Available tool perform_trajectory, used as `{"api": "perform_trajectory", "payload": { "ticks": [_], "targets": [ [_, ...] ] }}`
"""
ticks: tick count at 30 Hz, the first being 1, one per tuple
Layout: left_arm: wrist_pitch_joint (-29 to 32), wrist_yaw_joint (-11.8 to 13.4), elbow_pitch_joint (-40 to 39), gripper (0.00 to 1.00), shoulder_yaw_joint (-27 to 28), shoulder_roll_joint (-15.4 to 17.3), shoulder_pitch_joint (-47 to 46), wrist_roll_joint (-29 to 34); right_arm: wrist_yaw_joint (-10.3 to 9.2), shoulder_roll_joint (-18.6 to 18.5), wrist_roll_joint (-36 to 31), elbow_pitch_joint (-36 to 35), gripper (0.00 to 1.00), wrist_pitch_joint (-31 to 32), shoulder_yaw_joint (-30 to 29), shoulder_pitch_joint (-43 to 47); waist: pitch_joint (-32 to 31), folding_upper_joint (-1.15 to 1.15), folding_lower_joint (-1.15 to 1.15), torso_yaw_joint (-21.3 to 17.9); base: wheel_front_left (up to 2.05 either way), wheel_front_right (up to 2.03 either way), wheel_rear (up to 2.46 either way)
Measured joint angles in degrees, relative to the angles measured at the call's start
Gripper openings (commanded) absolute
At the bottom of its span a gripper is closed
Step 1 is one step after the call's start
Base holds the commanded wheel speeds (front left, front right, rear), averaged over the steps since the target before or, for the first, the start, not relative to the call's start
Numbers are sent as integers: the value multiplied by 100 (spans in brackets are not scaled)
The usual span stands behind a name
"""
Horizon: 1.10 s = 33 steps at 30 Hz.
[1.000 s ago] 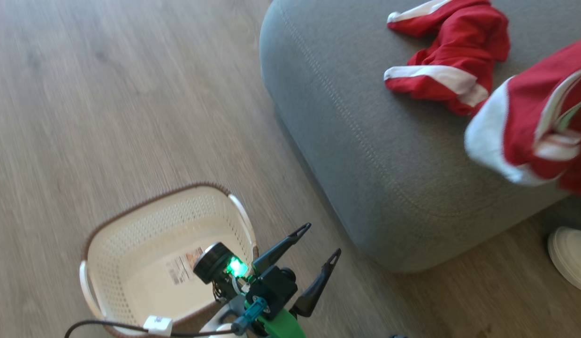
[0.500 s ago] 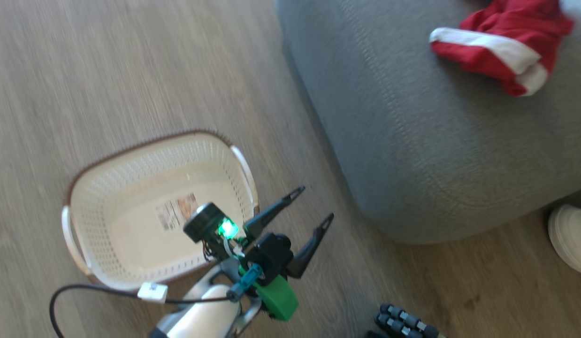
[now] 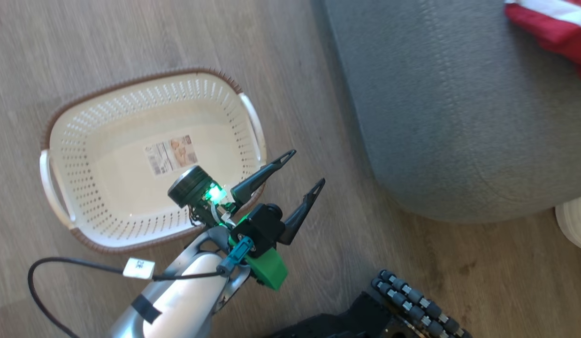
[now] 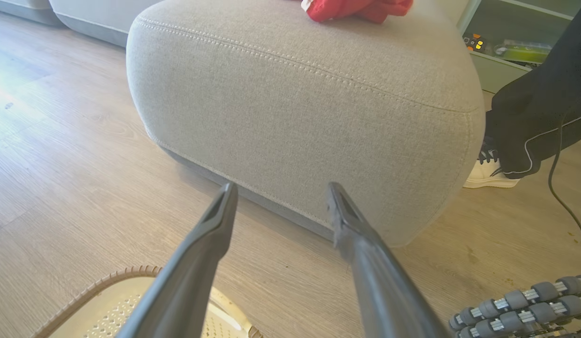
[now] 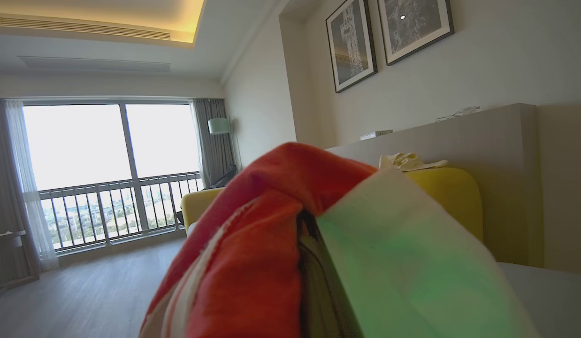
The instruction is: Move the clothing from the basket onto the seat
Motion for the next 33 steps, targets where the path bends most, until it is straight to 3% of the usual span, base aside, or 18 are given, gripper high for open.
{"api": "perform_trajectory", "payload": {
  "ticks": [6, 12, 16, 21, 25, 30, 31, 32, 33],
  "targets": [
    [0, 113, -14, 100, -25, -10, -119, -24, 0, -132, -751, 975, 0, 0, -7, -129, 256, 0, -1, 228, 0, 0, 0],
    [0, 146, -46, 100, -33, -30, -149, -67, 0, -57, -933, 1696, 0, -1, -44, -131, 374, 0, -1, 393, 0, 0, 0],
    [0, 171, -54, 100, -8, -30, -152, -70, 0, -65, -1252, 2365, 0, 0, 441, -125, 409, 0, -1, 474, 0, 0, 0],
    [0, 190, -74, 100, 22, -49, -309, -124, 0, -201, -1226, 3573, 0, 0, 417, -124, 387, 0, -2, 561, 0, 0, 0],
    [0, 190, -74, 100, 16, -75, -329, -124, 0, -219, -1226, 3928, 0, 42, 499, -124, 326, 0, -2, 575, 0, 0, 0],
    [-1, 183, -67, 100, -14, -107, -322, -125, 0, -256, -1503, 3944, 0, 42, 1105, -121, 253, 0, -2, 560, 0, 0, 0],
    [-1, 183, -64, 100, -15, -113, -317, -125, 0, -250, -1452, 3945, 13, 42, 1122, -121, 238, 0, -2, 554, 0, 0, 0],
    [0, 183, -59, 100, -15, -119, -316, -125, 0, -253, -1426, 3951, 42, 42, 1151, -121, 222, 0, -2, 547, 0, 0, 0],
    [0, 182, -56, 100, -19, -129, -316, -125, 0, -260, -1427, 3955, 88, 42, 1206, -119, 205, 0, -2, 543, 0, 0, 0]
  ]
}}
